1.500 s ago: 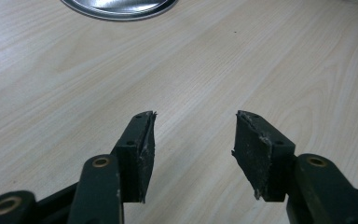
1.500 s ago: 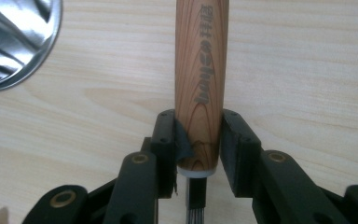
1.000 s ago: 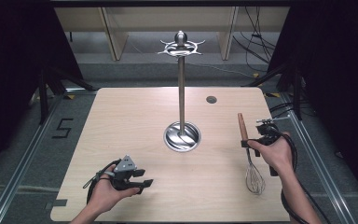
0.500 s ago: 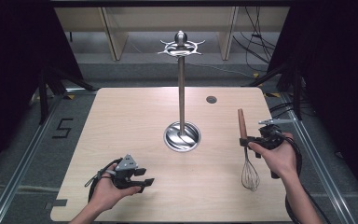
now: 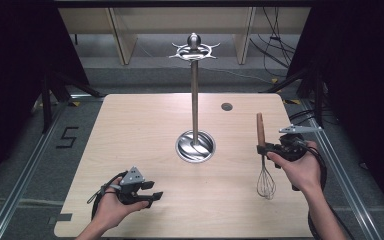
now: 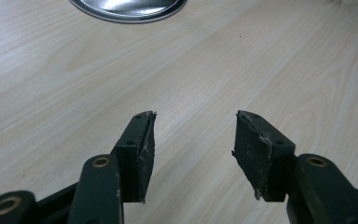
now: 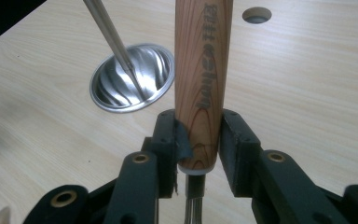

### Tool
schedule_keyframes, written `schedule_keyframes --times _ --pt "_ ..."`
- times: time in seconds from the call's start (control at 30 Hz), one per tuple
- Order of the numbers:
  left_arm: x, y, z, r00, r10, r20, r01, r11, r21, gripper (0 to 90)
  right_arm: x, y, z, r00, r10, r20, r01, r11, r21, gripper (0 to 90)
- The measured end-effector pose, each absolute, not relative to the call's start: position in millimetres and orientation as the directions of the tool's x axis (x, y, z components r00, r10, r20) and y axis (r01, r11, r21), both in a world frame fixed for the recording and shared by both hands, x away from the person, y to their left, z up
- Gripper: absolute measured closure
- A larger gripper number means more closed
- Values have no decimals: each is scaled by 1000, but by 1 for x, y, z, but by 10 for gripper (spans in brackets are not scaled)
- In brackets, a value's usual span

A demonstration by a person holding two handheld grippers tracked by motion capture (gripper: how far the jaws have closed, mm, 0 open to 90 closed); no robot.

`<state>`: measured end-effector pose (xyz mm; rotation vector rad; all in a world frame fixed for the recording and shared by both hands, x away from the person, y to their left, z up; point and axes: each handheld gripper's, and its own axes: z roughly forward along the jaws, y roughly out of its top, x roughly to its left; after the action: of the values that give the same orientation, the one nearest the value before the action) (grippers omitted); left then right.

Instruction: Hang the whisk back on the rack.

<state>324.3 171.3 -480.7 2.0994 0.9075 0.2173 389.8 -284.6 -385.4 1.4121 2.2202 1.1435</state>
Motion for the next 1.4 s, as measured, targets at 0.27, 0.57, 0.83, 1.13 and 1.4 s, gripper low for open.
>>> schedule_keyframes --times 0.27,0.57,0.83,1.13,1.4 --pt "326 172 -482 720 676 -160 539 -399 742 470 387 -284 -378 -516 844 145 597 233 767 700" --pt "322 173 -481 727 671 -144 523 -406 749 469 383 -268 -364 -536 834 131 559 234 796 701" --pt "323 173 -480 722 676 -148 525 -395 754 468 385 -258 -354 -577 813 69 515 298 804 701" --pt "323 173 -481 721 678 -145 526 -398 752 468 387 -255 -346 -590 806 41 486 314 815 701" --pt "324 174 -480 721 679 -137 523 -403 751 468 388 -252 -341 -598 801 3 444 329 833 701"
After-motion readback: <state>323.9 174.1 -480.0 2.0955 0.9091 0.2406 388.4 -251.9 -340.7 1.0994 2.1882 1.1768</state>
